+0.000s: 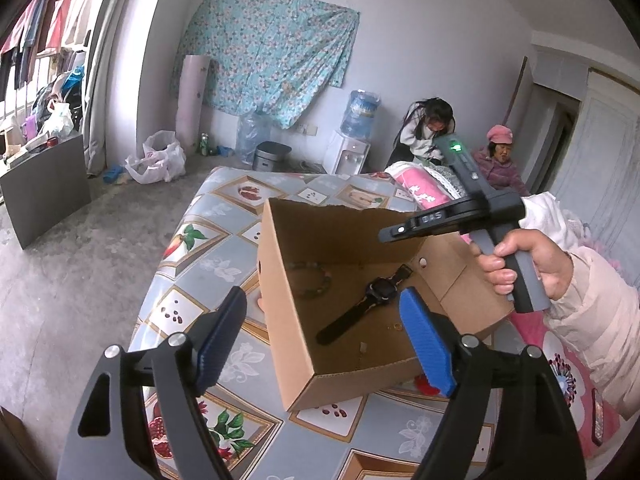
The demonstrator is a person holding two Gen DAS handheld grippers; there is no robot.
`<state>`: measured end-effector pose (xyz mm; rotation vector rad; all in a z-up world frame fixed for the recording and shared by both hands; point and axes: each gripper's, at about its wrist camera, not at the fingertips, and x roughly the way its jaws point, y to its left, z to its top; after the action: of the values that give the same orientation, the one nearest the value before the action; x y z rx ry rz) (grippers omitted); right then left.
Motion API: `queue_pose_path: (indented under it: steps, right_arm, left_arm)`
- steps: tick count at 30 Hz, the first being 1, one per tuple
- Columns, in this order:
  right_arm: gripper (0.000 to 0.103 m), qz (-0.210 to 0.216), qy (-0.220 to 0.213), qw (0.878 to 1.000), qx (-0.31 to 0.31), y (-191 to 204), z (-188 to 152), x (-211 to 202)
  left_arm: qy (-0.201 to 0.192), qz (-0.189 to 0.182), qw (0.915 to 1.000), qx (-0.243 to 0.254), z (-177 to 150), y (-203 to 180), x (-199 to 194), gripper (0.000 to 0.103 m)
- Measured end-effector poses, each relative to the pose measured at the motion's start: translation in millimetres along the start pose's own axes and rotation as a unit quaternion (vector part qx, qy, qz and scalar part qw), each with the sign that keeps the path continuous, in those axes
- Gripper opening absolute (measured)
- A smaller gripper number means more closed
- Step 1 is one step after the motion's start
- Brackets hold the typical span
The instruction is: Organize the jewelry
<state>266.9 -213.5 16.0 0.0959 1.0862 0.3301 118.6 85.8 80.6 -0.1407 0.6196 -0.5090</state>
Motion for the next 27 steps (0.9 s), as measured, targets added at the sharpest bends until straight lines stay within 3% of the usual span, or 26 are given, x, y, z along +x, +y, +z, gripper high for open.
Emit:
queue_pose_path:
  steps: [7, 13, 15, 22, 27]
  right_arm:
    - [0.018, 0.023, -0.067, 0.997, 0.035, -8.1, -21.3, -54.5]
    - [0.035, 0.054, -0.149, 0.986, 0.058, -3.7, -67.6, -112.7]
    - [0.044, 0.052, -0.179, 0.981, 0.057, 2.7, -87.0, -130.5]
    - [0.074, -0.018, -0.264, 0.962, 0.064, 32.5, -162.0, -163.0]
    - [0.086, -0.082, -0.262, 0.958, 0.079, 39.0, -193.6, -151.4]
  left_arm:
    - [-0.007, 0.011, 0.9999, -0.004, 1.4, -4.4, -5.6, 0.082]
    - [-0.032, 0.039, 0.9987, 0.004, 2.7, -16.2, -19.9, 0.097]
    - [-0.039, 0.049, 0.9980, 0.008, 2.9, -21.7, -25.2, 0.097]
    - [-0.029, 0.110, 0.9934, -0.018, -0.4, -32.8, -32.2, 0.097]
    - [-0.009, 0.182, 0.9831, -0.015, -8.0, -41.0, -29.2, 0.097]
